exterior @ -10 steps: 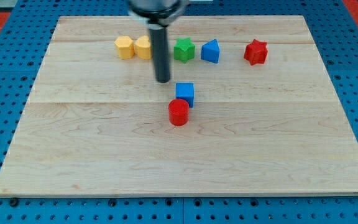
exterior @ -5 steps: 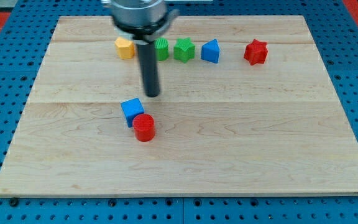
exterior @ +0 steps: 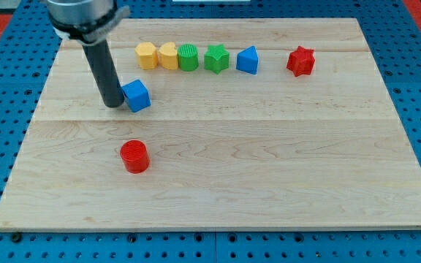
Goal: Push the blue cube closer to yellow hexagon
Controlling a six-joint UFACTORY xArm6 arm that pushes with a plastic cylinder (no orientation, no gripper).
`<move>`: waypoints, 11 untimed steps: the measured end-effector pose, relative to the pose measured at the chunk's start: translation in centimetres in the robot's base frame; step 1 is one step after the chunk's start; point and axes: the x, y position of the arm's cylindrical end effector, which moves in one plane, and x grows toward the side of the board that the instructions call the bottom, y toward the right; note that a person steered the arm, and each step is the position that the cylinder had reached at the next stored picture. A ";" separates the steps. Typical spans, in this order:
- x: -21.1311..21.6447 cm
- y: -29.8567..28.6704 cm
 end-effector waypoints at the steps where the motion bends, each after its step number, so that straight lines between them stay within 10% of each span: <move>1: 3.4 2.0; 11: -6.9 0.3</move>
